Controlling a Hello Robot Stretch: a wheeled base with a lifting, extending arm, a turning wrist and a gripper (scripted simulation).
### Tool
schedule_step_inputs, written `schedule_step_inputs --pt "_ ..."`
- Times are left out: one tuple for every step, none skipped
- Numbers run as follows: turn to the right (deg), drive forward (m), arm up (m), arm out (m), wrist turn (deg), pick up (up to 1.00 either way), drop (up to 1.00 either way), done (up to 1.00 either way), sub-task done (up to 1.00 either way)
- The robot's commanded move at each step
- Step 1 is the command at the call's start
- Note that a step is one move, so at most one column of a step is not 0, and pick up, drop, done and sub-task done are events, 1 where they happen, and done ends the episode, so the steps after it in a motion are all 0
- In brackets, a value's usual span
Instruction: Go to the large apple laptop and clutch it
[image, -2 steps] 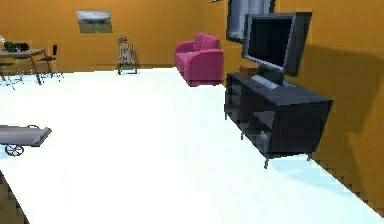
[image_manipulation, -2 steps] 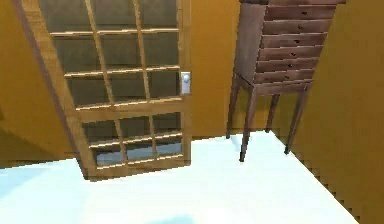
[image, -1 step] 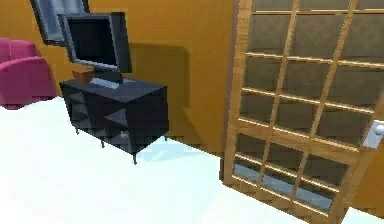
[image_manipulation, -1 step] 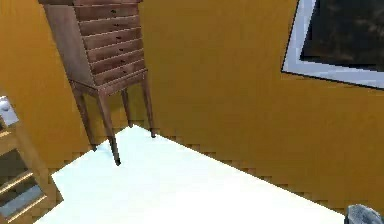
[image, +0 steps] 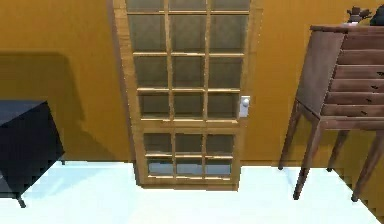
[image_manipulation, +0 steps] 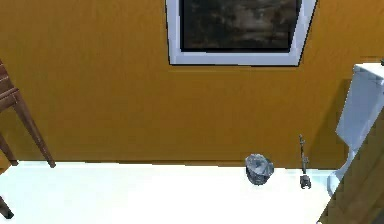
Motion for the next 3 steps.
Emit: schedule_step_inputs --pt "0.0 0.25 0.0 0.0 0.0 0.0 0.0 0.0 0.0" --pt "-45.0 0.0 0.0 0.0 0.0 0.0 0.0 0.0 0.0" --pt "-39.0 0.0 0.0 0.0 0.0 0.0 0.0 0.0 0.0"
